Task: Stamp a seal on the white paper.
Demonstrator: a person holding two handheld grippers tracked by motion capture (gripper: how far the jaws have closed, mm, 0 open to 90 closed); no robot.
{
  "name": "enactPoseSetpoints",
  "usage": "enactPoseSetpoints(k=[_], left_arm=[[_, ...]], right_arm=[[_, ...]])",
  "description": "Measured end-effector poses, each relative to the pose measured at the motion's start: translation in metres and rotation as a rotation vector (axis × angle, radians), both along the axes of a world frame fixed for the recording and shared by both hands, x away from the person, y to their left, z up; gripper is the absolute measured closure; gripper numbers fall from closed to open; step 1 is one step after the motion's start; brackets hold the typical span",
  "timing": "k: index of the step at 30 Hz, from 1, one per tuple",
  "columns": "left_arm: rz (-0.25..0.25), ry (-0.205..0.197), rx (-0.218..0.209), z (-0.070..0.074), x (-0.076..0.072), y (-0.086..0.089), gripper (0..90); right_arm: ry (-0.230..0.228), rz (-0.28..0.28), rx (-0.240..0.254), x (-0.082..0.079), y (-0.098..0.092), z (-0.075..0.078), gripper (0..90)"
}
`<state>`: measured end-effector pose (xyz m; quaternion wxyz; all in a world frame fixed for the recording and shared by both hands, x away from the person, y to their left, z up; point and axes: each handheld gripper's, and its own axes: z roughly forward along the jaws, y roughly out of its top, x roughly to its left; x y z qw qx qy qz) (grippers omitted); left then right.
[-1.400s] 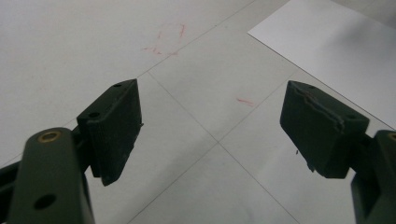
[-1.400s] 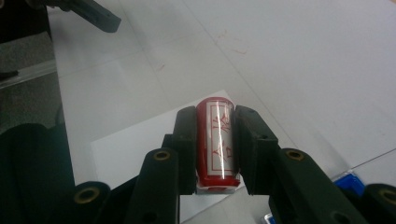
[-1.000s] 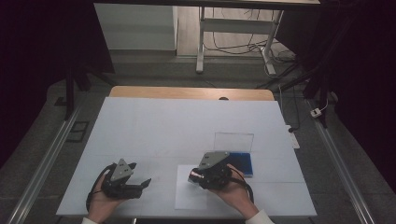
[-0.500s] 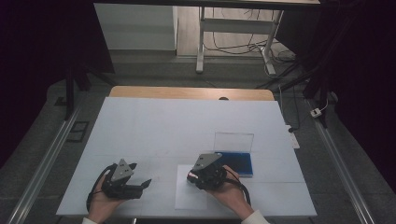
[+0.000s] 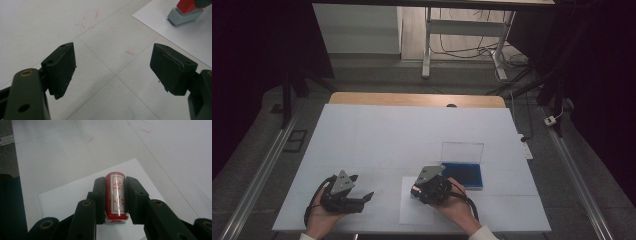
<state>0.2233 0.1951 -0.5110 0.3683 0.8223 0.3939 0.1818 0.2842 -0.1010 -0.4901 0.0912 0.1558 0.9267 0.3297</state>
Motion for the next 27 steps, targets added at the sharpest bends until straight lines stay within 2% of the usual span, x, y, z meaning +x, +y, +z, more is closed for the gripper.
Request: enactPoseSetpoints(k=[27], left_arm=[[-0.006, 0.003, 0.008, -0.0013, -0.0004, -0.0008, 21.7]], right_arm=[[-0.007, -0.002, -0.018, 0.0015, 0.0002, -0.0038, 70.0]])
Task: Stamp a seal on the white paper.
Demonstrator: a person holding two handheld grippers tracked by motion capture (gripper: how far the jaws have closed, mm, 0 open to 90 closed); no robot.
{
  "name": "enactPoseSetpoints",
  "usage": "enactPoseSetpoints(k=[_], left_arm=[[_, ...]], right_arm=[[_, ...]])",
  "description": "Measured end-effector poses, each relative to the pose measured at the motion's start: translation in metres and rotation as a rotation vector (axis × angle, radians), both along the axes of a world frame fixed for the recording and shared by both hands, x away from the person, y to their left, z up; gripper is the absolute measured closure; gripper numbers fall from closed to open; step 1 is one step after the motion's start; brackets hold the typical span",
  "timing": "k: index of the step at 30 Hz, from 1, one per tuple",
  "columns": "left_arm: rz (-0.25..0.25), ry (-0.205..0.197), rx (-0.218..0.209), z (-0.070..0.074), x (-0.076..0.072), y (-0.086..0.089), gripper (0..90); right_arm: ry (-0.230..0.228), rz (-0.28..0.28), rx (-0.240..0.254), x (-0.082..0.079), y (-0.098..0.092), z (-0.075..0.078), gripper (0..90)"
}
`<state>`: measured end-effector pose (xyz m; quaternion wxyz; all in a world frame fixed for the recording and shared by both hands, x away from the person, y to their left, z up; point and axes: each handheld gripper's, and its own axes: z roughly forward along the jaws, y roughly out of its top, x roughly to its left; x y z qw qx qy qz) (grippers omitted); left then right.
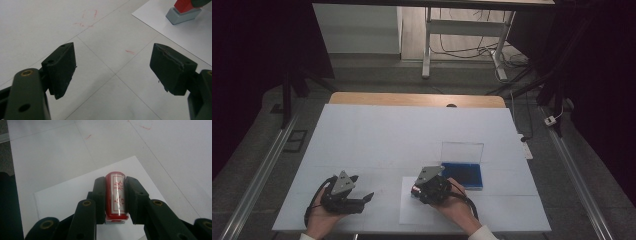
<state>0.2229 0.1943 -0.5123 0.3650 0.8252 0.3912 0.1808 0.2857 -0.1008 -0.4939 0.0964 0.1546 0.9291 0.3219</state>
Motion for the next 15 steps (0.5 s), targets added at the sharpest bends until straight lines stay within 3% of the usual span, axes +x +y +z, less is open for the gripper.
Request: enactPoseSetpoints(k=[5, 15], left_arm=[[0.001, 0.0, -0.001, 0.0001, -0.0003, 0.0005, 21.7], [0.001, 0.001, -0.001, -0.0002, -0.0005, 0.0007, 21.8]], right_arm=[[0.002, -0.003, -0.015, 0.0, 0.0006, 0.0005, 70.1], [0.027, 0.0, 0.002, 0.0033, -0.0007, -0.0037, 70.4]])
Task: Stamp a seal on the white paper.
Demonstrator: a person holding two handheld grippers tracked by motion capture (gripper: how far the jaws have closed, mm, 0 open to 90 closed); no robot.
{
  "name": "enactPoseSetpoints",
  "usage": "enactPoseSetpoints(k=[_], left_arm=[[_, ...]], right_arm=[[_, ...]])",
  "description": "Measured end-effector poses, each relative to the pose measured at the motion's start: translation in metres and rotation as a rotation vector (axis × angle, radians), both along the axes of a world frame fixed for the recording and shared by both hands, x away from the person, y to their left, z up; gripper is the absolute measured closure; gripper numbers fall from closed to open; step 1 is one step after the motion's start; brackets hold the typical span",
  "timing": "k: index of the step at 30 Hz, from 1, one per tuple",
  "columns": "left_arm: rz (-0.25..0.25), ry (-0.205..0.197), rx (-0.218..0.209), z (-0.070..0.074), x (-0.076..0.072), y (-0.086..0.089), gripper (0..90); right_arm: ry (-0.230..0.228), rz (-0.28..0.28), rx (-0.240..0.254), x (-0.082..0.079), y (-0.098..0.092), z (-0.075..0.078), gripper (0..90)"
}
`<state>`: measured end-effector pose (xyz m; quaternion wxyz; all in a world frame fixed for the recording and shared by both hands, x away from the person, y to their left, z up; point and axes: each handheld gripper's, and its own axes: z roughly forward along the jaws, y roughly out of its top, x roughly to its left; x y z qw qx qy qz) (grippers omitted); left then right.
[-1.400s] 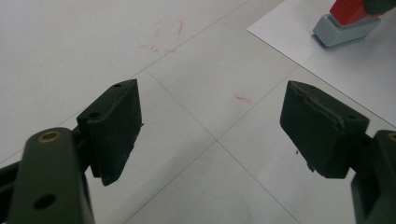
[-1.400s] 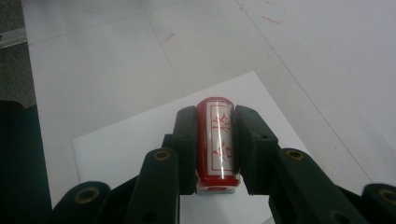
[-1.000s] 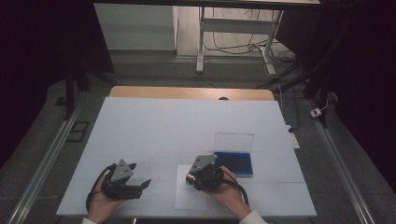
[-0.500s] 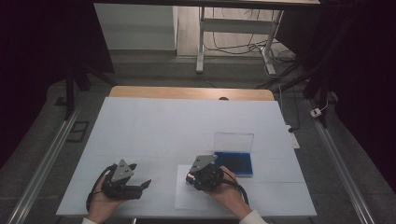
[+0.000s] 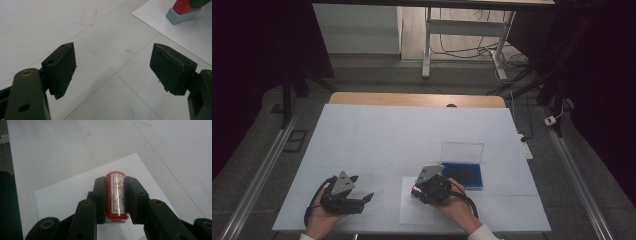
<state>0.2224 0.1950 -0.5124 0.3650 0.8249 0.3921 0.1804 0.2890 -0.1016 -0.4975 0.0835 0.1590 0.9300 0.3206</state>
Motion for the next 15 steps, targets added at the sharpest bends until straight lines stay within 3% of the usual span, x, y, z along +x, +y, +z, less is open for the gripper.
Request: enactPoseSetpoints(k=[15], left_arm=[[-0.003, 0.002, 0.005, -0.0009, 0.0, -0.0018, 21.9]], right_arm=[[-0.002, -0.001, 0.021, 0.0001, -0.0022, -0.0031, 70.5]])
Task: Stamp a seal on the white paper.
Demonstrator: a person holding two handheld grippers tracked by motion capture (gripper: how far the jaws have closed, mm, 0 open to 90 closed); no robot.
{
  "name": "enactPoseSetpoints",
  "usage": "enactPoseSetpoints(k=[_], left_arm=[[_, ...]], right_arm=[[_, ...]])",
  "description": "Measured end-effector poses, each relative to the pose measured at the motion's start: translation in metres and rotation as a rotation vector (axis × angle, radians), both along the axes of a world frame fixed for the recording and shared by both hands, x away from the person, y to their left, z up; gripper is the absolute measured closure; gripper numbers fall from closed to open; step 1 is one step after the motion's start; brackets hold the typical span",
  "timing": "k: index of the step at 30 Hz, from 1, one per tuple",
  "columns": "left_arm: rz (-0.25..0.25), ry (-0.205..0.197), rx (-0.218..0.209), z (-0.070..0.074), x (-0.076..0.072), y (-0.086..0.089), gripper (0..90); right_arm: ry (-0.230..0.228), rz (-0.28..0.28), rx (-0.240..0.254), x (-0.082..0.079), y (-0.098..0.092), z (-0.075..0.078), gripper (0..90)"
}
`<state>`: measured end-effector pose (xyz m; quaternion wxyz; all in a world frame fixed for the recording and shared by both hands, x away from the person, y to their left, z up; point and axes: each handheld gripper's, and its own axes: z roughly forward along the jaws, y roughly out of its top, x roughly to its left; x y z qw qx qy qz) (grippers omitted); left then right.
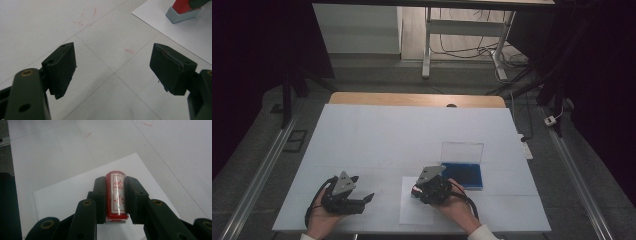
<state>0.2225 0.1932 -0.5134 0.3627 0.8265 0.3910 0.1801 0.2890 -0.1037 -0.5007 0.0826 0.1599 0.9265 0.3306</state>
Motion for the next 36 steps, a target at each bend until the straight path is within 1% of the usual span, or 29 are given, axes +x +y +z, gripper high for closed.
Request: enactPoseSetpoints(k=[10, 13, 25, 26, 27, 28, 30, 32, 33, 35, 36], left_arm=[[0.002, 0.002, 0.0, -0.001, 0.0, 0.0, 21.9], [0.002, 0.002, 0.0, 0.0, 0.0, 0.0, 21.9], [0.003, 0.007, 0.003, -0.002, 0.001, 0.0, 22.0], [0.003, 0.007, 0.003, -0.001, 0.001, 0.0, 22.0], [0.003, 0.004, 0.002, -0.001, 0.001, 0.0, 22.0], [0.002, 0.003, 0.0, 0.0, 0.001, 0.001, 22.0], [0.004, 0.0, -0.002, 0.001, 0.001, 0.002, 22.0], [0.007, 0.0, -0.005, 0.001, 0.001, 0.003, 22.1], [0.008, -0.002, -0.002, 0.001, 0.001, 0.003, 22.1], [0.006, -0.002, -0.002, 0.001, 0.001, 0.004, 22.1], [0.006, -0.002, -0.002, 0.001, 0.001, 0.004, 22.1]], right_arm=[[-0.007, -0.002, 0.006, -0.001, -0.001, -0.001, 70.5], [-0.01, -0.001, 0.015, -0.001, -0.001, -0.002, 70.5], [-0.013, 0.002, 0.014, -0.002, -0.001, -0.001, 70.1], [-0.015, 0.004, 0.019, -0.001, -0.001, 0.0, 70.0], [-0.005, 0.0, 0.034, -0.001, -0.002, 0.003, 69.9], [0.0, 0.005, 0.017, 0.0, -0.003, 0.004, 69.8], [-0.002, 0.0, 0.067, 0.0, -0.007, 0.006, 69.8], [0.009, -0.007, 0.14, 0.002, -0.012, 0.013, 69.8], [0.008, -0.019, 0.165, 0.003, -0.016, 0.017, 69.8], [0.007, -0.035, 0.199, 0.004, -0.022, 0.025, 69.8], [0.001, -0.043, 0.205, 0.003, -0.025, 0.029, 69.8]])
